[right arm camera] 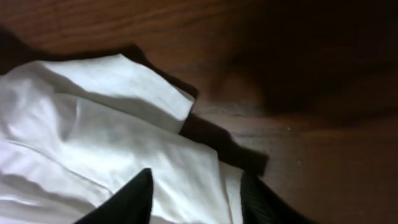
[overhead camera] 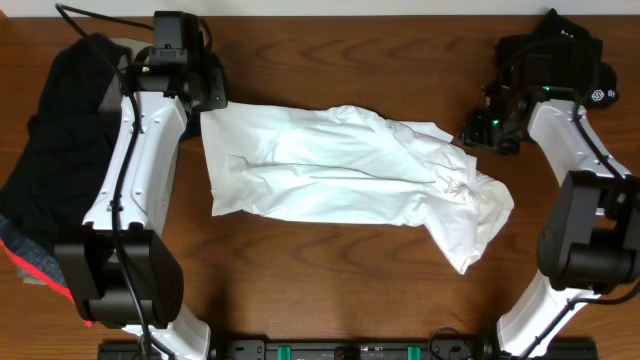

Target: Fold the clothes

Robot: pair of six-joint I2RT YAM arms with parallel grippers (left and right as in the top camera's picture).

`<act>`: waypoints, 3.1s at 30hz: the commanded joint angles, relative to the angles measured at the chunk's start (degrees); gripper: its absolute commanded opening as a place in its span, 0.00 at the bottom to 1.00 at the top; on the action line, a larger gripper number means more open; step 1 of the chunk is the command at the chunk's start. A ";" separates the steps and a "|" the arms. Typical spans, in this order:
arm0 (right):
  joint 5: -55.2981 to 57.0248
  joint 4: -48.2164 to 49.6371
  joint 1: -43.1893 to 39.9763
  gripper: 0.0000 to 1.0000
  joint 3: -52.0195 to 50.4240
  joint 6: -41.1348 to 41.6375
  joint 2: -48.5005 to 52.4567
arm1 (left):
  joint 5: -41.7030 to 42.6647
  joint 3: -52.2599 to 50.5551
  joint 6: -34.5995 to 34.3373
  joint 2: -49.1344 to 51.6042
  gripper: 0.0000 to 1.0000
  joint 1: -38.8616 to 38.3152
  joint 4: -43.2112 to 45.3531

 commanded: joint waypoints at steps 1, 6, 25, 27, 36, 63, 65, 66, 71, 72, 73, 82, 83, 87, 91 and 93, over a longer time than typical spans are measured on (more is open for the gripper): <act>1.46 0.11 2.14 0.36 -0.48 0.48 1.90 | -1.14 0.74 1.81 0.00 0.06 0.04 0.26; 5.77 -0.28 3.80 0.28 -0.48 3.28 1.99 | -1.14 0.74 1.81 0.00 0.06 0.04 0.24; 16.37 -2.23 4.42 0.23 -2.29 10.64 2.01 | -1.14 0.74 1.81 0.00 0.06 0.04 0.20; 16.39 -1.42 4.70 0.21 -2.84 10.67 2.01 | -1.14 0.74 1.84 0.00 0.06 0.04 0.17; 16.39 0.52 5.35 0.20 -2.45 10.64 1.40 | -1.14 0.74 2.03 0.00 0.06 0.04 -0.02; 14.67 -0.31 6.78 0.01 -1.51 10.21 0.70 | -1.14 0.74 2.03 0.00 0.06 0.04 0.00; 14.67 -0.31 6.62 0.01 -0.24 9.75 0.59 | -1.14 0.74 2.03 0.00 0.06 0.04 0.00; 14.67 -0.33 6.51 0.01 0.76 9.22 0.50 | -1.14 0.74 2.03 0.00 0.05 0.04 0.00; 14.67 -1.29 6.38 0.01 6.23 7.04 0.44 | -1.14 0.74 2.01 0.00 0.06 0.04 0.00; 14.69 -1.42 6.38 0.01 7.37 6.71 0.44 | -1.14 0.74 2.01 0.00 0.06 0.04 0.00; 14.67 -1.44 6.38 0.01 8.07 6.32 0.44 | -1.14 0.74 2.01 0.00 0.06 0.04 0.00; 14.56 -0.98 6.32 0.01 9.64 4.55 0.44 | -1.14 0.74 2.03 0.00 0.06 0.04 0.00; 14.40 -1.11 6.32 0.01 9.55 4.17 0.44 | -1.14 0.74 2.03 0.00 0.06 0.04 0.00; 13.27 -2.03 6.10 0.41 8.28 4.17 0.61 | -1.14 0.74 2.01 0.00 0.06 0.04 -0.02; 8.20 -2.73 5.14 0.53 6.32 4.17 1.20 | -1.14 0.74 2.01 0.00 0.06 0.02 -0.02; 6.58 -2.29 4.63 0.54 5.11 4.15 1.22 | -1.14 0.74 2.03 0.00 0.06 0.04 -0.04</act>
